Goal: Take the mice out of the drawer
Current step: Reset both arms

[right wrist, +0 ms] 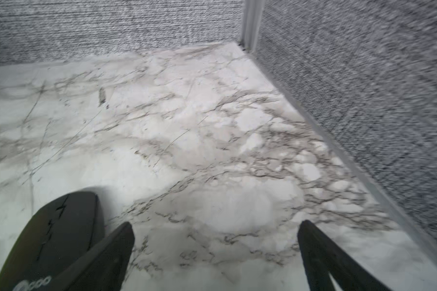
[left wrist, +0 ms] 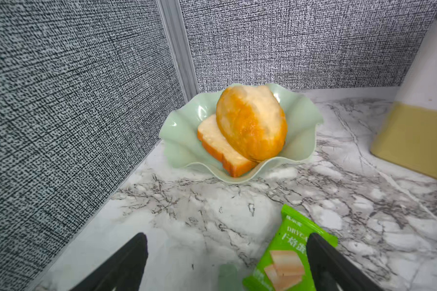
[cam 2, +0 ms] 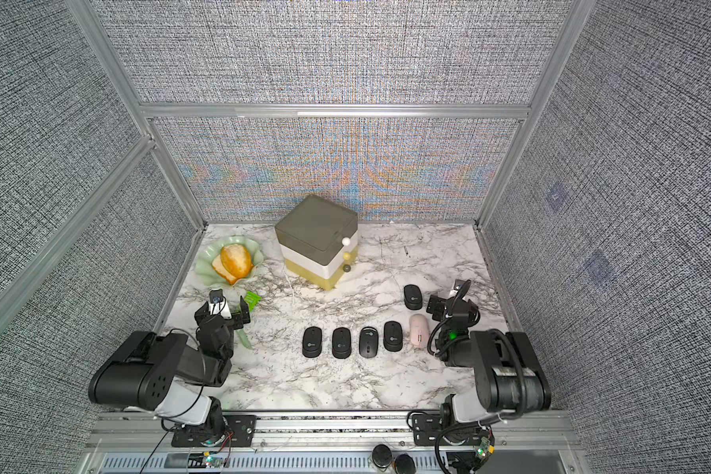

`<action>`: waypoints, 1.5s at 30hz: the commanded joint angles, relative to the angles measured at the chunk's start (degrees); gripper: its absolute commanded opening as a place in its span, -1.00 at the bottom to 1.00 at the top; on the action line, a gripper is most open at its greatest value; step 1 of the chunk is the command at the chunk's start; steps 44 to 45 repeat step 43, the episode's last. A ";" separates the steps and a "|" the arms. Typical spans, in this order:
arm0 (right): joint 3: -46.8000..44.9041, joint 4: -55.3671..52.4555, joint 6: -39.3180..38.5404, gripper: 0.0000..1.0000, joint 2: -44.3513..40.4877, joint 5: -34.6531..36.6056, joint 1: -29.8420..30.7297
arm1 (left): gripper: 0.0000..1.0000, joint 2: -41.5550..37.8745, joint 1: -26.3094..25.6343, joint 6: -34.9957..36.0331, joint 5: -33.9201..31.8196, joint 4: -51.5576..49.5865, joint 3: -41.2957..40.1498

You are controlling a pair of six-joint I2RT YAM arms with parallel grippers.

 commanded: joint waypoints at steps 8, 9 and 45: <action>3.21 3.35 -0.40 0.98 -0.05 2.90 1.13 | 0.99 -0.72 2.05 -0.81 2.53 4.89 2.94; 2.46 6.16 -0.61 0.98 0.77 2.94 1.19 | 0.99 -0.72 2.06 -0.79 2.62 5.23 2.84; 2.66 5.97 -0.92 0.98 0.77 2.69 1.29 | 0.99 -1.16 3.95 0.00 12.13 1.90 3.98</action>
